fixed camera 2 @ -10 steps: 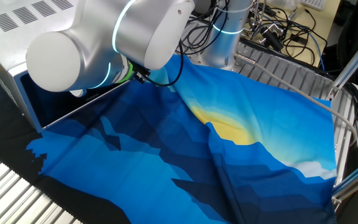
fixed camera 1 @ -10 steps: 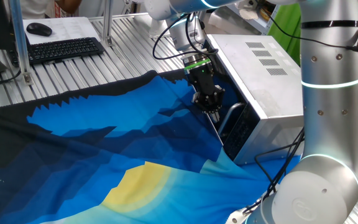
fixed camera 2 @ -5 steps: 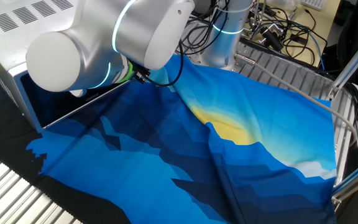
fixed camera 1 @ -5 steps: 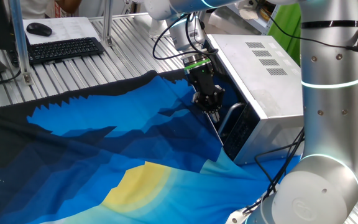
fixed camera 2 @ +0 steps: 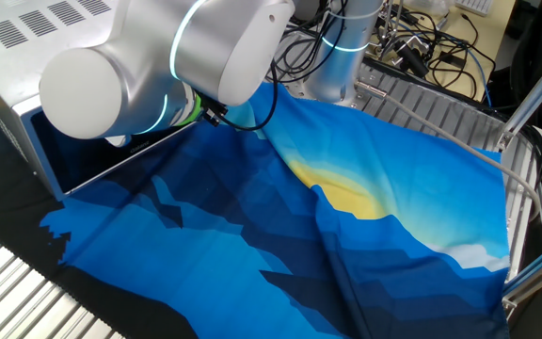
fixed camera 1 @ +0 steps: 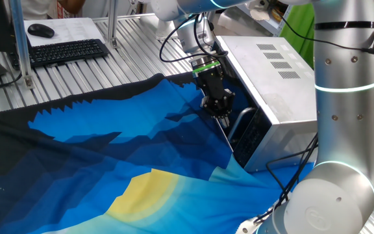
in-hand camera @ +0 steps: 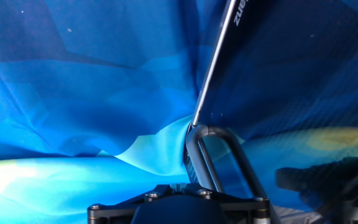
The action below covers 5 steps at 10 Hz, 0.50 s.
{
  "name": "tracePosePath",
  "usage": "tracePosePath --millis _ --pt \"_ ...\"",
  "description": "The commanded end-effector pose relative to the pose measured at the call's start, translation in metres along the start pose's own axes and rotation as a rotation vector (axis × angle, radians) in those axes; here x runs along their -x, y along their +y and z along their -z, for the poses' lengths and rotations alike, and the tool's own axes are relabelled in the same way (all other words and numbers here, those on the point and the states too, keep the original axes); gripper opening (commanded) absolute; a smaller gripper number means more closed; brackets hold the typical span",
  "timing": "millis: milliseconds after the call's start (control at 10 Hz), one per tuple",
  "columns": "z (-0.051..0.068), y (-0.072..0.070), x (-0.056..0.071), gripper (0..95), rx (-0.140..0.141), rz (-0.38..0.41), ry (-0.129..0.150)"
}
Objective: Open the microwave door
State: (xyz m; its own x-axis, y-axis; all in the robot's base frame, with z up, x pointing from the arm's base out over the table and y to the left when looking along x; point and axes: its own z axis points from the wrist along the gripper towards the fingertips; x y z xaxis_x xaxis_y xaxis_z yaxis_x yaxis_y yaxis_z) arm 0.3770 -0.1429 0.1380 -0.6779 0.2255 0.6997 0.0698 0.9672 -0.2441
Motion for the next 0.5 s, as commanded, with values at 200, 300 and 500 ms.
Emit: tracePosePath --millis 200,300,500 --pt "0.0103 -0.0024 0.0051 76.0 0.008 0.017 -0.024" --pt "0.0104 -0.0016 0.0042 76.0 0.009 0.017 -0.024" --pt "0.0093 -0.0020 0.0028 76.0 -0.002 0.010 -0.022"
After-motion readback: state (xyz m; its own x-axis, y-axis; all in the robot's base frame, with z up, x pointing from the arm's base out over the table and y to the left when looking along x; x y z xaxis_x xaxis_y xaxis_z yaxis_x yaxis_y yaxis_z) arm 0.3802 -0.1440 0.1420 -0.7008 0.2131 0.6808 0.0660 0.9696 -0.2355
